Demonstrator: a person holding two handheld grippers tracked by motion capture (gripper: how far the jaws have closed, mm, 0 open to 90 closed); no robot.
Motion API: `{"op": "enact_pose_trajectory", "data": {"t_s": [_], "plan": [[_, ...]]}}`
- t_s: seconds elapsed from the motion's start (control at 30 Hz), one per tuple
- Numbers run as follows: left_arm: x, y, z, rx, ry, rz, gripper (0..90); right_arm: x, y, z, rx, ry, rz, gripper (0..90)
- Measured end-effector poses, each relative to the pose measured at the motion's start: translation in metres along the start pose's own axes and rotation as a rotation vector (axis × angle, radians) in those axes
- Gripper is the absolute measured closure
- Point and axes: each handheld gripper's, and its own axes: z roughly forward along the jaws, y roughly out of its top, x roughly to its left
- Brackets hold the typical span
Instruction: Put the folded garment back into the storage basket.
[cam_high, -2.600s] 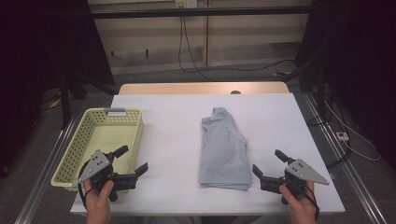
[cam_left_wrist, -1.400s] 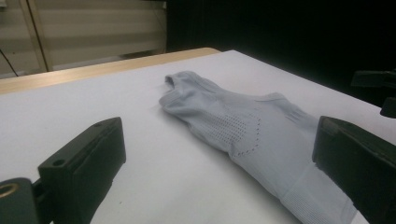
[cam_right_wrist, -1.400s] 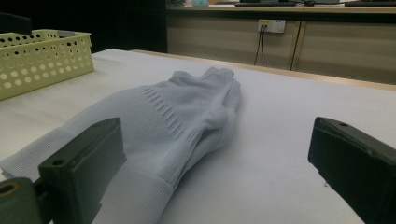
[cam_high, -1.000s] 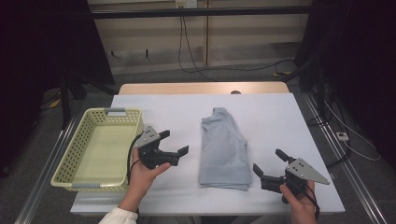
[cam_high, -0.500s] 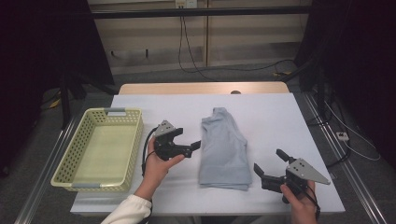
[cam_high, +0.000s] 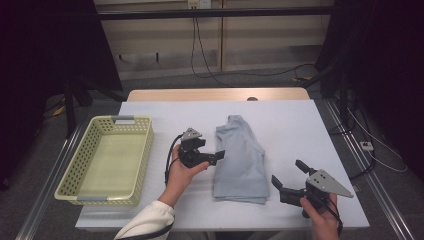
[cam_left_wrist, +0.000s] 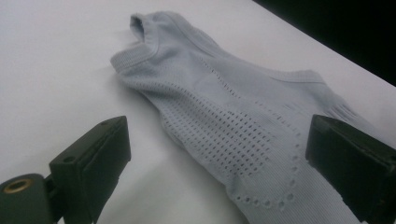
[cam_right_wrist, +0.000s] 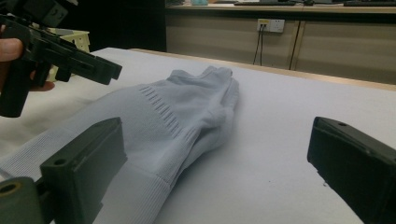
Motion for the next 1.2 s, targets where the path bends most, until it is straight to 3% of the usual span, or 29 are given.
{"op": "enact_pose_trajectory", "data": {"t_s": [0.27, 0.37, 0.57, 0.7, 0.9, 1.0, 1.07, 1.1, 1.2], "plan": [[-0.003, 0.0, 0.016, 0.011, -0.027, -0.048, 8.0, 0.0, 0.0, 0.0, 0.0, 0.001, 0.0, 4.2], [-0.007, -0.001, 0.022, 0.037, -0.039, -0.068, 8.1, -0.001, 0.0, 0.0, 0.001, 0.003, 0.002, 4.2], [-0.011, -0.007, 0.033, 0.08, -0.028, -0.109, 8.5, 0.0, 0.0, 0.0, 0.003, 0.007, 0.0, 4.2], [-0.014, -0.01, 0.037, 0.114, -0.017, -0.115, 9.7, 0.0, 0.0, 0.0, 0.003, 0.008, 0.0, 4.3], [-0.021, -0.01, 0.038, 0.142, 0.017, -0.091, 20.0, 0.0, 0.0, 0.0, 0.004, 0.011, 0.001, 4.3], [-0.023, -0.01, 0.038, 0.149, 0.022, -0.081, 21.1, 0.0, 0.0, 0.0, 0.004, 0.012, 0.0, 4.3], [-0.024, -0.01, 0.038, 0.151, 0.022, -0.085, 22.5, 0.0, 0.0, 0.0, 0.003, 0.013, 0.0, 4.3], [-0.027, -0.011, 0.039, 0.148, 0.011, -0.097, 30.2, 0.0, 0.0, 0.001, 0.004, 0.013, -0.001, 4.3], [-0.031, -0.01, 0.042, 0.153, 0.007, -0.113, 36.3, 0.0, 0.0, 0.001, 0.004, 0.014, 0.0, 4.4]]}}
